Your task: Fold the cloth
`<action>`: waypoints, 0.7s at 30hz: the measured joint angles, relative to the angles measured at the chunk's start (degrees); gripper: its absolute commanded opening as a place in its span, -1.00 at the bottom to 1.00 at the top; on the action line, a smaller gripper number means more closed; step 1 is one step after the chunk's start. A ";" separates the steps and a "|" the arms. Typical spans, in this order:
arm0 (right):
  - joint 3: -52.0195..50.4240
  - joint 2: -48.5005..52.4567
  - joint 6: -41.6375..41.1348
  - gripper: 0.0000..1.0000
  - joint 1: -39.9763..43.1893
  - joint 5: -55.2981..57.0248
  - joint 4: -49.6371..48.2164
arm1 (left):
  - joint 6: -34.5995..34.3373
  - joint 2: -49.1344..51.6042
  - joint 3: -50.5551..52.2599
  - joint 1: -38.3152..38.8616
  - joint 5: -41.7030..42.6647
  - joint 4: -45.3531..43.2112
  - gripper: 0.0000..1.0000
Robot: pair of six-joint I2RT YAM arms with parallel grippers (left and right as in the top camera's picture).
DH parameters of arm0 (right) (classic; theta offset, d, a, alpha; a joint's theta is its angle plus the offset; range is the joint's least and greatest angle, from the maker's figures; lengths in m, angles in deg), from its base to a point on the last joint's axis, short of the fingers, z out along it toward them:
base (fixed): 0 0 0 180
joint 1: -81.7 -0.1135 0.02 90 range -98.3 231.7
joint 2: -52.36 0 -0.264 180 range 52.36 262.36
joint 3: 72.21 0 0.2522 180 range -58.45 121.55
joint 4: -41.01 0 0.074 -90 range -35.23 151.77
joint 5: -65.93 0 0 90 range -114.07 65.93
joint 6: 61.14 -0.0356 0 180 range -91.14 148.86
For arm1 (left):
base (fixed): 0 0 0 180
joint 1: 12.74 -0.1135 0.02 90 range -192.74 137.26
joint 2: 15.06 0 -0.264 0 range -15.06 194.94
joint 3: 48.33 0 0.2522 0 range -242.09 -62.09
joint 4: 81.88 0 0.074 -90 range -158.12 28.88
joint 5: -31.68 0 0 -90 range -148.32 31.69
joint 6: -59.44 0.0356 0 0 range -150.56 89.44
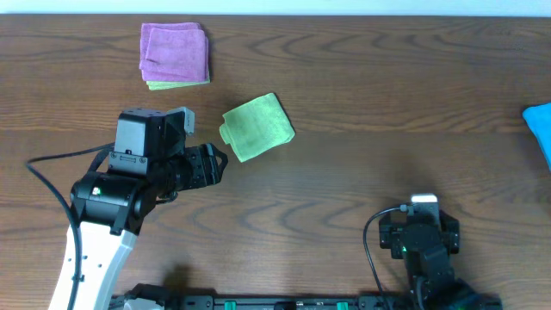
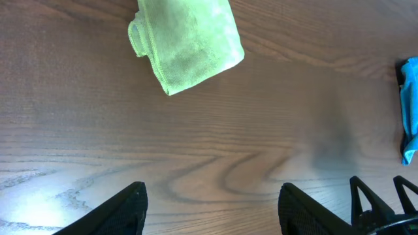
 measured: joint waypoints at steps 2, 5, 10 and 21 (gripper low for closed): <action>0.00 0.00 0.02 0.99 0.00 -0.09 0.04 | 0.07 0.00 0.00 0.00 0.00 -0.15 0.31; -0.02 0.00 0.02 0.98 0.00 -0.20 0.09 | 0.13 0.00 0.00 0.00 0.00 -1.05 0.31; -0.02 -1.20 0.24 0.99 4.79 -0.83 0.35 | 0.13 0.00 0.00 0.22 0.61 -0.76 0.32; -0.07 -12.26 0.42 0.99 25.24 -0.59 0.37 | 0.11 0.42 0.00 7.78 -1.38 1.01 0.31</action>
